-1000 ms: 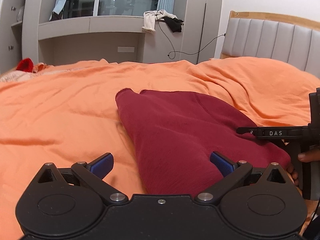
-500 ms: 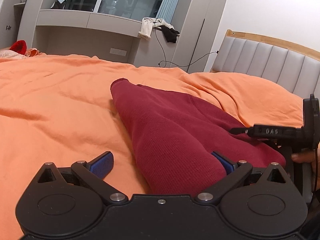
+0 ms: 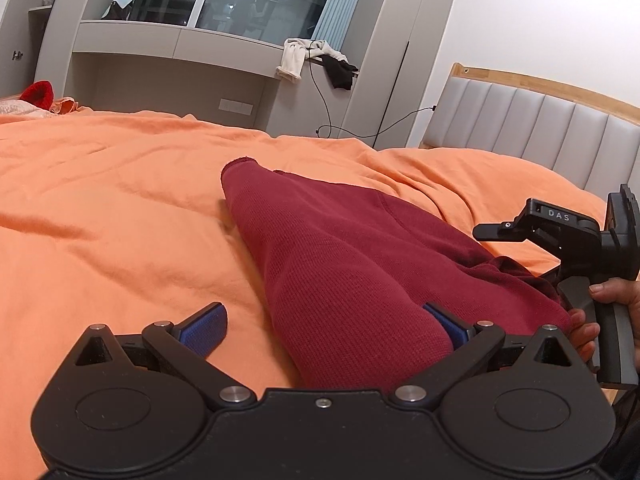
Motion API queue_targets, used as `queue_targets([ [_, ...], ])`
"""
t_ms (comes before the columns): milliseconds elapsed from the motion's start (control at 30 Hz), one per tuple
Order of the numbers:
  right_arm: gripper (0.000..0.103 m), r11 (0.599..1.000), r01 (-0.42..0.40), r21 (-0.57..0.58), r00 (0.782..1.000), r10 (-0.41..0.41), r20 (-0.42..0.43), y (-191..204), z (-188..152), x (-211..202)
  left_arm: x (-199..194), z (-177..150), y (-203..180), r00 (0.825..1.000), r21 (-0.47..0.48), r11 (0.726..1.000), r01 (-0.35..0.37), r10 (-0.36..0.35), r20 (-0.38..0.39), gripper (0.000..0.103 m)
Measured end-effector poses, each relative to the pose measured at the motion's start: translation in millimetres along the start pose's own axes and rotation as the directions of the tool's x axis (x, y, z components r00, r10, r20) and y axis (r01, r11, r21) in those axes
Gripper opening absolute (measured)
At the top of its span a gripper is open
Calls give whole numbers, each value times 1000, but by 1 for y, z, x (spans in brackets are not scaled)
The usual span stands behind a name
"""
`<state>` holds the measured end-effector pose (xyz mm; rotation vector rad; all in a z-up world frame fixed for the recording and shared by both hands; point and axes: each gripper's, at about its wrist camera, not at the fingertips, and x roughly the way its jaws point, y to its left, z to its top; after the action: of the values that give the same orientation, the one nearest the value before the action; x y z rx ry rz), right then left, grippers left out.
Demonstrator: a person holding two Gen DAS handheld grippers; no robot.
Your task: Fold small clothes
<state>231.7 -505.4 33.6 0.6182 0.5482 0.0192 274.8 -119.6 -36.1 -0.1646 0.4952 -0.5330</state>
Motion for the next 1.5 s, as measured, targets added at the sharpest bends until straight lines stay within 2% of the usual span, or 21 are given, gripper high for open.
queue_targets([
  [200,57,999,-17,-33,1000,17,5,8,-5,-3,0,0,0,1000,0,1000,0,0,1,103],
  [367,21,994,-31,-106,999,33,19,20,-8,-6,0,0,0,1000,0,1000,0,0,1,103],
  [500,14,962,-14,-272,998,32,63,42,-17,-11,0,-1,0,1000,0,1000,0,0,2,103],
  [700,14,874,-8,-487,993,63,98,74,-36,-20,0,-1,1,1000,0,1000,0,0,2,103],
  [800,14,850,-1,-527,993,63,100,82,-42,-21,0,-1,1,1000,0,1000,0,0,2,103],
  [867,14,848,12,-530,993,50,103,80,-41,-22,0,-1,1,1000,0,1000,0,0,3,103],
  [1000,14,875,51,-481,995,-4,98,70,-34,-17,0,-1,1,1000,0,1000,0,0,3,103],
  [1100,22,911,63,-407,997,-37,71,56,-27,-10,0,-1,1,1000,0,1000,0,0,3,103],
  [1133,32,927,54,-372,998,-36,54,51,-25,-9,0,-1,1,1000,0,1000,0,0,3,103],
  [1167,46,940,42,-338,999,-31,37,45,-22,-7,0,-2,1,1000,0,1000,0,0,4,103],
  [1233,62,966,10,-257,1000,-10,2,34,-18,-5,-1,-2,1,1000,0,1000,0,0,4,103],
  [1267,67,976,-12,-219,1000,9,-15,29,-17,-3,0,-2,1,1000,0,1000,0,0,4,103],
  [1400,72,994,-80,-79,994,73,-80,12,-12,5,0,-2,1,1000,0,1000,-1,1,7,103],
  [1500,72,996,-82,-35,992,78,-103,5,-13,10,-1,-3,1,1000,1,1000,-2,2,11,103],
])
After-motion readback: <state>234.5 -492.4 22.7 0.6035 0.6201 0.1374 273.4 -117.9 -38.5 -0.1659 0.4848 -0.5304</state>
